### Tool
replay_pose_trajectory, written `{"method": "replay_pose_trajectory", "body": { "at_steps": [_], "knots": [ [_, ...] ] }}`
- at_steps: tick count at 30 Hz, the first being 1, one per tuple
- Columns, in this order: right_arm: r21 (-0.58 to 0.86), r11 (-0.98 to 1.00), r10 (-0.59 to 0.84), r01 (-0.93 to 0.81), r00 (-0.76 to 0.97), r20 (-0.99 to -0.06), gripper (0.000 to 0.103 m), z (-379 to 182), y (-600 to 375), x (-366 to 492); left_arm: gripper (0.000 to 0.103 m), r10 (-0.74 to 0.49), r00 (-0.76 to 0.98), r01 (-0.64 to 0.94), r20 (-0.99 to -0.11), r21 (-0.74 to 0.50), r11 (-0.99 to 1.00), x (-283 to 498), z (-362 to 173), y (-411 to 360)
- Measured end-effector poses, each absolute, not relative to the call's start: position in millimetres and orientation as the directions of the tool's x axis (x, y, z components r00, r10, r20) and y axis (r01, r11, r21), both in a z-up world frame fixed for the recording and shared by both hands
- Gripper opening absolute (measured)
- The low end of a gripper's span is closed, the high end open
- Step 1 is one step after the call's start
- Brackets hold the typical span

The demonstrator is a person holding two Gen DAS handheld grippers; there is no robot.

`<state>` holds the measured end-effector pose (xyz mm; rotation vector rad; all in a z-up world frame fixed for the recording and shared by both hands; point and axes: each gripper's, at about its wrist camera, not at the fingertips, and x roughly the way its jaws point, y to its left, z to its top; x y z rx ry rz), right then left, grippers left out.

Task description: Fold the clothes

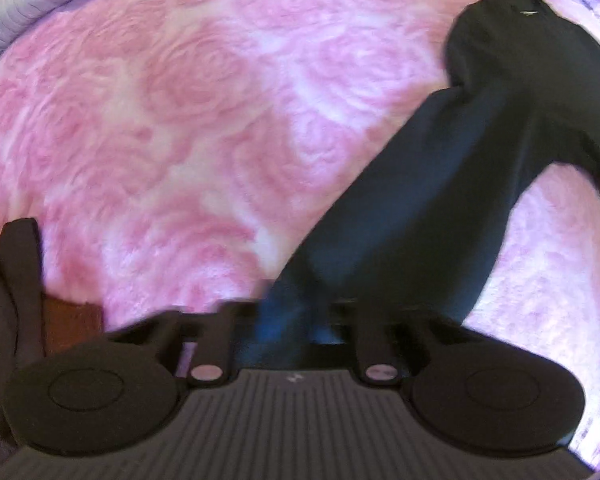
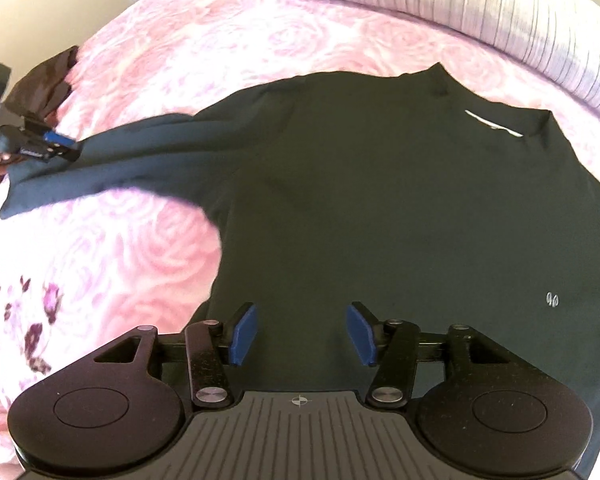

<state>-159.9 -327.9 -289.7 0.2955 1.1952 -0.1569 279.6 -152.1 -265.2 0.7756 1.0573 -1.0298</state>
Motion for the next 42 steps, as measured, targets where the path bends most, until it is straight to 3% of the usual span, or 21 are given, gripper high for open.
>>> {"method": "replay_pose_trajectory", "body": {
  "at_steps": [6,12,16,23,27,30,33,34,35,39,42],
  "knots": [
    [0.154,0.941,0.04,0.302,0.352,-0.935,0.055,-296,-331,-153,0.006,-0.349,0.213,0.856,-0.913,0.002,0.516,302,-252,-137],
    [0.189,0.946,0.091,0.263,0.343,-0.935,0.055,-295,-313,-154,0.015,-0.298,0.362,0.788,-0.883,0.119,0.604,304,-239,-117],
    [0.201,0.957,0.115,0.209,0.364,-0.924,0.055,-295,-288,-158,0.015,-0.351,0.389,0.837,-0.852,0.167,0.52,267,-217,-114],
    [0.309,0.922,0.22,0.232,0.341,-0.914,0.055,-308,-242,-185,0.018,-0.507,0.005,0.951,-0.862,-0.153,0.27,146,-231,-160],
    [0.199,0.935,0.13,0.294,0.237,-0.963,0.055,-327,-248,-216,0.018,-0.549,-0.18,0.903,-0.816,-0.359,0.237,99,-258,-206],
    [0.135,0.902,0.061,0.409,0.19,-0.98,0.055,-333,-274,-251,0.018,-0.563,-0.235,0.86,-0.792,-0.439,0.259,76,-279,-239],
    [0.107,0.859,0.019,0.501,0.178,-0.984,0.055,-332,-298,-287,0.018,-0.534,-0.25,0.822,-0.808,-0.469,0.324,63,-307,-264],
    [0.1,0.851,0.008,0.516,0.177,-0.984,0.055,-332,-304,-298,0.013,-0.528,-0.242,0.82,-0.814,-0.462,0.337,59,-312,-268],
    [0.094,0.843,0.0,0.529,0.175,-0.985,0.055,-332,-309,-309,0.0,-0.531,-0.229,0.822,-0.816,-0.454,0.343,56,-311,-267],
    [0.081,0.807,-0.018,0.585,0.162,-0.987,0.055,-333,-329,-352,0.0,-0.51,-0.051,0.828,-0.859,-0.322,0.46,58,-281,-231],
    [0.079,0.787,-0.02,0.612,0.152,-0.988,0.055,-337,-343,-384,0.0,-0.469,0.0,0.789,-0.883,-0.288,0.543,66,-275,-195]
  ]
}}
